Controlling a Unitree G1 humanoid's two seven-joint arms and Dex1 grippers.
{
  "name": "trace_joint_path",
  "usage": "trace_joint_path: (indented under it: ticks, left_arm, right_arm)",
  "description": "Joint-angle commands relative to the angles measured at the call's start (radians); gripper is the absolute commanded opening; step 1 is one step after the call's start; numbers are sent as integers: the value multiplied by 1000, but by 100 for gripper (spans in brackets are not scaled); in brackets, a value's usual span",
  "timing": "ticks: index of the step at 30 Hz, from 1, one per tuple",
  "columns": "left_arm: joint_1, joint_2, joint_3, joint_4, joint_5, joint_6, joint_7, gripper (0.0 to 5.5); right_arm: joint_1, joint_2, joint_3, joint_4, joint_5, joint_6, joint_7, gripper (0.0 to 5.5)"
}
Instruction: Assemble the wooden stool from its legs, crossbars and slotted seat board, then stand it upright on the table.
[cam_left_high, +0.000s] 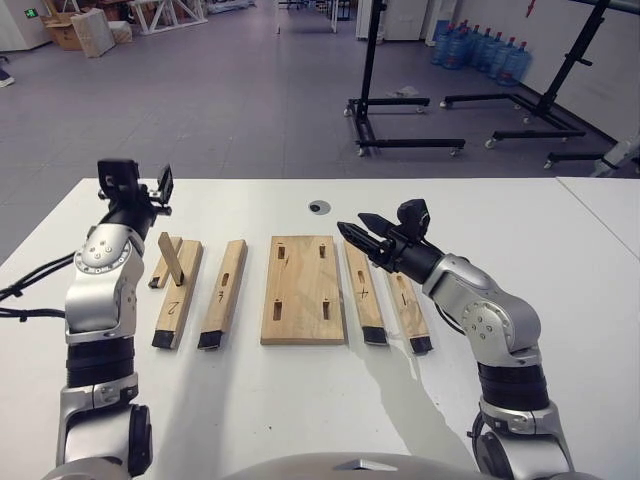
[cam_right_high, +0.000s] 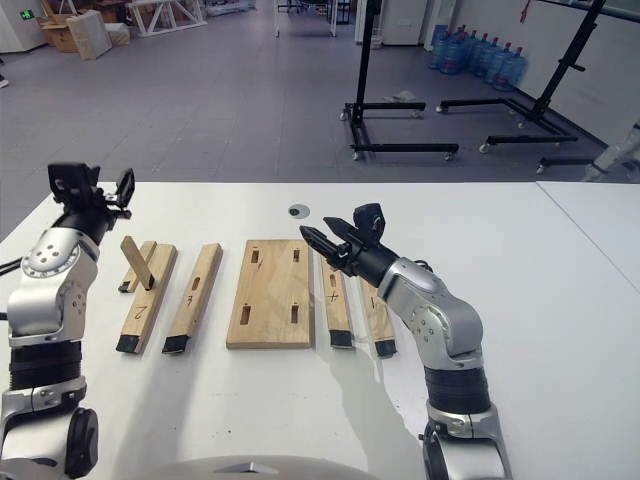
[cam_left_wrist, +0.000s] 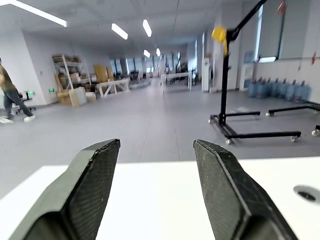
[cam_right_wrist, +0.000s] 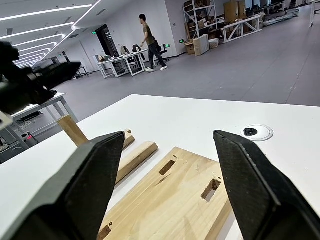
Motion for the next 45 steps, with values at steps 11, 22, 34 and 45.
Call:
trace_joint_path:
  ticks: [11,22,34,45]
  left_arm:
    - [-9,-39,-32,187,14,-172,-33,270]
    - [-96,51,36,-334,-77,223,10,270]
    - [209,68,172,-437,-122,679,0,270]
    - [361,157,82,-307,-58,514,-154,270]
  right_arm:
    - [-19,3,-17,6,12,7,-9,325]
    - [-21,7,-16,7,8,2,-13,325]
    - [65,28,-33,-52,18,5,-54,325]
    - [72,33,-15,-50,12,-4,-53,325]
